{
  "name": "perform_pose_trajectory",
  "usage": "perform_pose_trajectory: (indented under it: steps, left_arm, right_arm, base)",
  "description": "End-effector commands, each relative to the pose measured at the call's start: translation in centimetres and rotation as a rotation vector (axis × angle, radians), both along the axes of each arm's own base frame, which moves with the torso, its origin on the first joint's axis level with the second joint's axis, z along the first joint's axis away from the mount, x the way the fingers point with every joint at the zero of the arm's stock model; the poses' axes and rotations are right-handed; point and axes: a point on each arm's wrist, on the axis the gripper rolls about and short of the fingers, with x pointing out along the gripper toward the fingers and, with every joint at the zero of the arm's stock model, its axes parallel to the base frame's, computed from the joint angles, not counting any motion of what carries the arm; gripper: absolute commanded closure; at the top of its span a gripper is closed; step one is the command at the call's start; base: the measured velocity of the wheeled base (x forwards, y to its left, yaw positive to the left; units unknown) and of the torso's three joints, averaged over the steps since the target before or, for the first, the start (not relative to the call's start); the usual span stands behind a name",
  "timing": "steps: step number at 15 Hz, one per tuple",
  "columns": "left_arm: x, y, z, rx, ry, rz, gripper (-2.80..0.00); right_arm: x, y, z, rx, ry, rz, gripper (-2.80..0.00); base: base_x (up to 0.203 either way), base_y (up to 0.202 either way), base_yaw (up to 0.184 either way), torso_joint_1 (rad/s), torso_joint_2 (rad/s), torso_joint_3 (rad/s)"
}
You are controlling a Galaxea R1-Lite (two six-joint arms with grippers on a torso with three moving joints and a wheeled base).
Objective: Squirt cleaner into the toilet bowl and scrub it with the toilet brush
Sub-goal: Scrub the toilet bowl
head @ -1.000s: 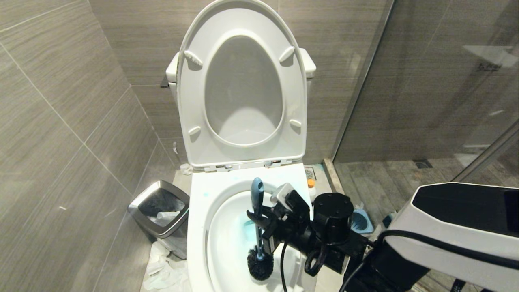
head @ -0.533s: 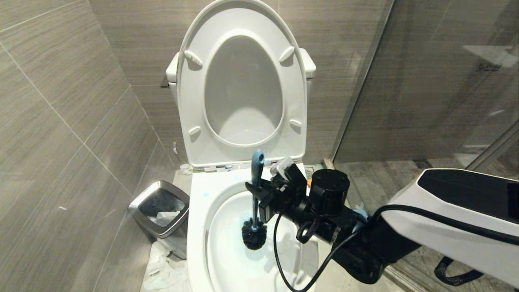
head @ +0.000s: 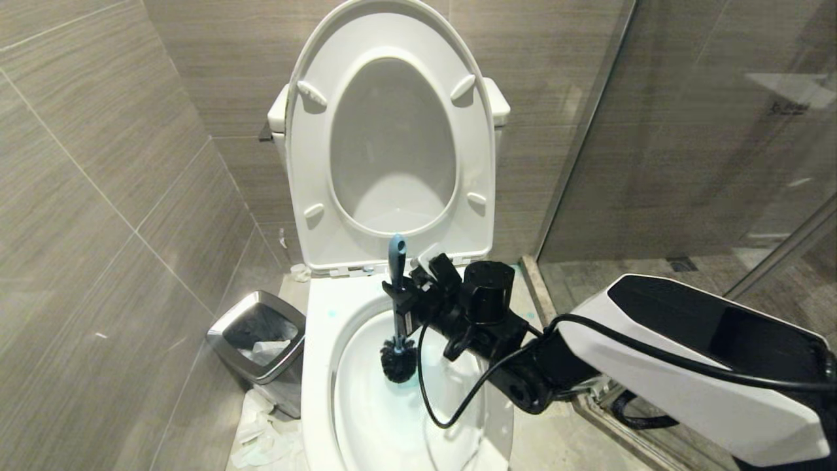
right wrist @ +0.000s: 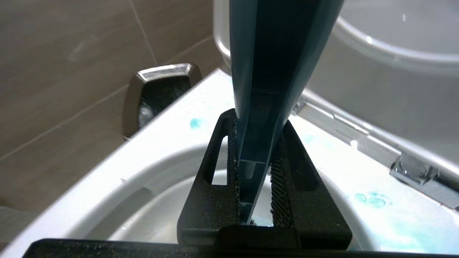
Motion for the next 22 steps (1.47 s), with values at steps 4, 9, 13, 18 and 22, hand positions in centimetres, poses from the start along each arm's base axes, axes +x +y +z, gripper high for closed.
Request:
perform_pose_trajectory:
  steps: [4,9,13,18,22]
  left_arm:
    - [0.0,0.0,0.0,0.0,-0.001,0.001,0.0]
    - [0.0,0.0,0.0,0.0,-0.001,0.001,0.0]
    - [0.0,0.0,0.0,0.0,-0.001,0.001,0.0]
    - [0.0,0.0,0.0,0.0,-0.001,0.001,0.0]
    - [0.0,0.0,0.0,0.0,-0.001,0.001,0.0]
  right_arm:
    - [3.4,-0.1,-5.3,-0.045,0.037,-0.044,0.0]
    - [3.8,-0.2,-7.9,-0.081,0.062,-0.048,0.0]
    - [3.8,-0.2,-8.7,-0.092,0.072,-0.048,0.0]
    - [3.8,-0.1,-4.4,-0.036,-0.001,-0.043,0.0]
    - [3.6,-0.1,-3.0,-0.024,-0.016,-0.039,0.0]
  base:
    - [0.0,0.0,0.0,0.0,0.0,0.0]
    - [0.0,0.0,0.0,0.0,0.0,0.0]
    - [0.0,0.0,0.0,0.0,0.0,0.0]
    - [0.0,0.0,0.0,0.0,0.0,0.0]
    - [0.0,0.0,0.0,0.0,0.0,0.0]
